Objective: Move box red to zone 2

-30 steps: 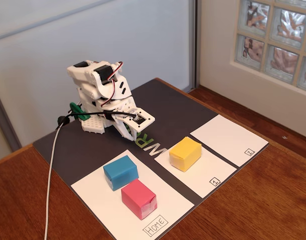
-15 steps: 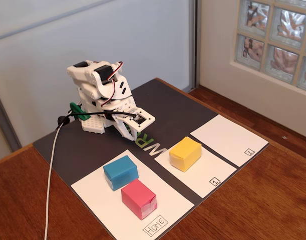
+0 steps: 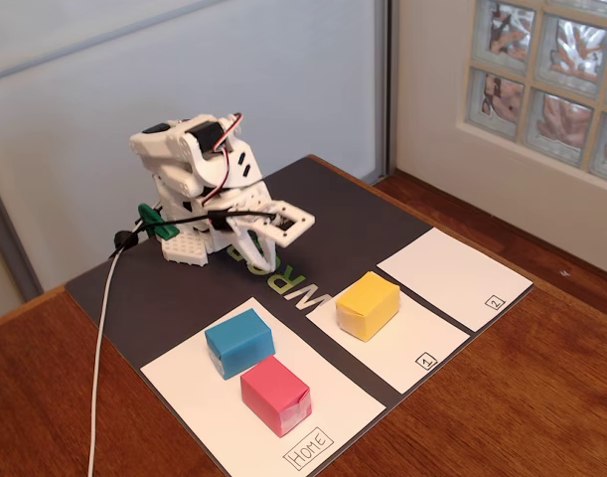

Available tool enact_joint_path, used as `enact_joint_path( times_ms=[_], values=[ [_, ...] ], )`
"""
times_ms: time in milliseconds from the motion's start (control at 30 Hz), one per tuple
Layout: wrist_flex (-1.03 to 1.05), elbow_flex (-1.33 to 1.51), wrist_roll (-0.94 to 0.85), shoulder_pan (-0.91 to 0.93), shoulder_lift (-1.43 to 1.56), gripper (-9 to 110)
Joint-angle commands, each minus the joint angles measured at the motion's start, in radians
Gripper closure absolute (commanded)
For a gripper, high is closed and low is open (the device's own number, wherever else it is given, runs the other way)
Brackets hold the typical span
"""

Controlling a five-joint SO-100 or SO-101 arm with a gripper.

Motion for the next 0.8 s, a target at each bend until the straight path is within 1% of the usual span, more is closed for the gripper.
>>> enact_joint_path(
  times_ms=[0, 167, 367, 567, 767],
  values=[
    [-0.049, -0.158, 0.006, -0.012, -0.097, 102],
    [-0.107, -0.393, -0.011, -0.018, -0.351, 102],
    [-0.092, -0.778, -0.040, -0.017, -0.673, 102],
    [0.011, -1.163, -0.077, 0.032, -0.951, 102],
    [0.130, -1.511, -0.190, 0.147, -1.232, 102]
  ],
)
